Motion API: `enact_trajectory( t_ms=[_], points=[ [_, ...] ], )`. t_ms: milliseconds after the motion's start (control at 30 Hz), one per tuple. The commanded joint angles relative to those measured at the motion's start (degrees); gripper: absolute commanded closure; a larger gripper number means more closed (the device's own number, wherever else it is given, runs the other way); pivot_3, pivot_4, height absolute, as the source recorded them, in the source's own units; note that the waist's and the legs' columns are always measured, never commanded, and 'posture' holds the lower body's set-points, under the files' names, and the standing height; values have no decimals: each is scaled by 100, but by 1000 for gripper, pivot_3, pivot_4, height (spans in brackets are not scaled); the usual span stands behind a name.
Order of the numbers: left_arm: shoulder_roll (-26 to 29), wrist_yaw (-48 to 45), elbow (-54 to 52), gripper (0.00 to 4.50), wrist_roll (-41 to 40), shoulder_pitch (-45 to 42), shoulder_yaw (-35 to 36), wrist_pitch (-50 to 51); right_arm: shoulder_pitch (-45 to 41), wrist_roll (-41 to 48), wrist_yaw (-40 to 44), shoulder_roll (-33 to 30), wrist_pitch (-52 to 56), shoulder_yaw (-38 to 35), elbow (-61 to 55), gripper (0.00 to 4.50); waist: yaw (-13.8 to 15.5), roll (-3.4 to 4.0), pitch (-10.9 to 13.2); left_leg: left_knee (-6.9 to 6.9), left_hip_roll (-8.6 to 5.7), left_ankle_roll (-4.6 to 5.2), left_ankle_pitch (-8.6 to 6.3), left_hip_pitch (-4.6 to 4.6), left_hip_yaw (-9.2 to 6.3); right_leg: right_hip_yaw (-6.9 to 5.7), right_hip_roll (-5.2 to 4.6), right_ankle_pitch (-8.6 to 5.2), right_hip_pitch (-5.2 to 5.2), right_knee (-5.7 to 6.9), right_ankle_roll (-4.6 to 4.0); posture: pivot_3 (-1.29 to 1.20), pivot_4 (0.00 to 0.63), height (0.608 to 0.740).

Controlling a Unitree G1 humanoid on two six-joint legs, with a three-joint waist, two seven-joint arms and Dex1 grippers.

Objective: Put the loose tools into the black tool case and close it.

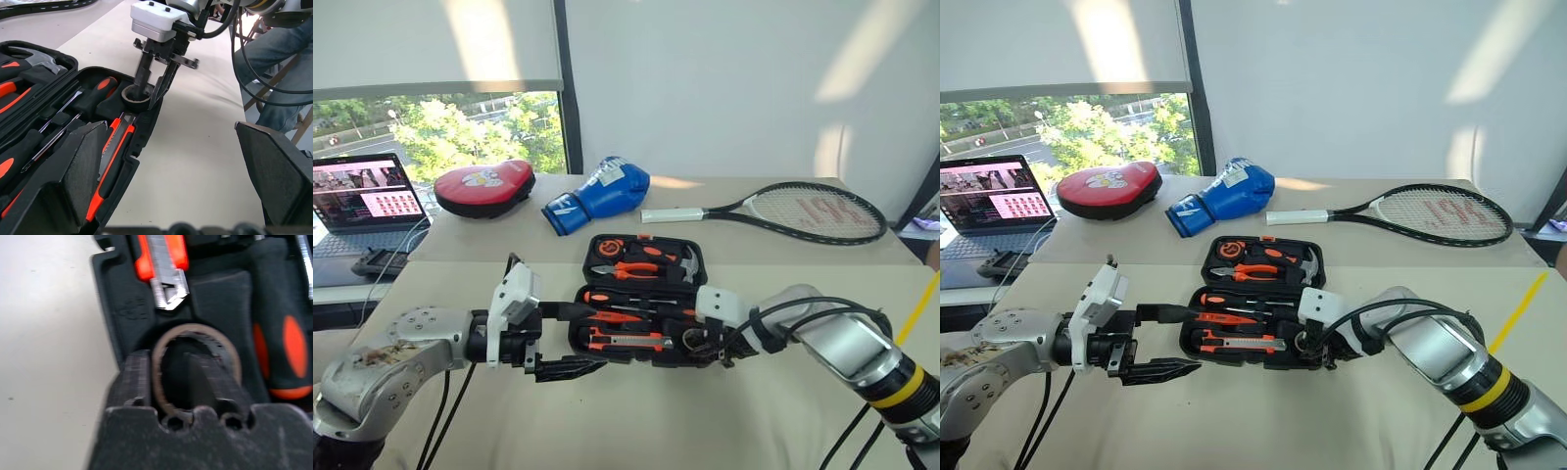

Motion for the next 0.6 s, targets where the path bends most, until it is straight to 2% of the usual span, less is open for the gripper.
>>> enact_trajectory(
  t_ms=[33, 200, 300, 367, 400, 500, 600],
  points=[
    [37, 12, -81, 0, -85, -58, 61, -20, 159, 503, 247, 25, 215, -511, -374, 2064, 10, 0, 0, 0, 0, 0, 0, -5, -1, -1, 0, 0, -4, 0, 0, 0, 150, 740],
    [-237, 360, 225, 0, -65, 62, 155, 0, 388, 1585, -399, 853, 939, -2199, -556, 2064, -24, 4, 4, -3, 5, -5, 3, -34, -8, -17, 2, 0, -25, -6, 0, 0, 150, 740],
    [-514, 799, 523, 0, -3, -21, 210, 68, 702, 1521, -759, 907, 815, -2597, -729, 2064, -14, 4, 7, -5, 4, -7, 5, -34, -10, -20, 1, 0, -23, -4, 0, 0, 150, 740],
    [-833, 1383, 825, 0, 28, -297, 219, 203, 598, 1326, -1469, 1254, 910, -2858, -494, 2064, 10, 4, 7, -4, 1, -7, 5, -30, -18, -27, 1, 0, -14, -5, 0, 0, 150, 740],
    [-954, 1582, 944, 0, 8, -418, 228, 259, 501, 1237, -1773, 1402, 966, -2929, -332, 2064, 7, 4, 7, -3, 0, -7, 5, -30, -17, -27, 0, 0, -16, -5, 0, 0, 150, 740],
    [-1606, 2945, 1696, 0, 561, -1248, 70, 595, 77, 487, -2594, 1630, 557, -2716, 459, 2064, 17, -3, 12, 3, -12, -9, 15, -35, -18, -23, -1, 17, -18, 7, -4, 0, 150, 740],
    [-2011, 3990, 2786, 0, 1283, -2381, -316, 1374, -661, 88, -3302, 1944, 1016, -2593, 1424, 2064, 13, -6, 14, 1, -28, -10, 42, -32, -20, -23, -3, 37, -14, 8, -8, 0, 150, 740]
  ],
)
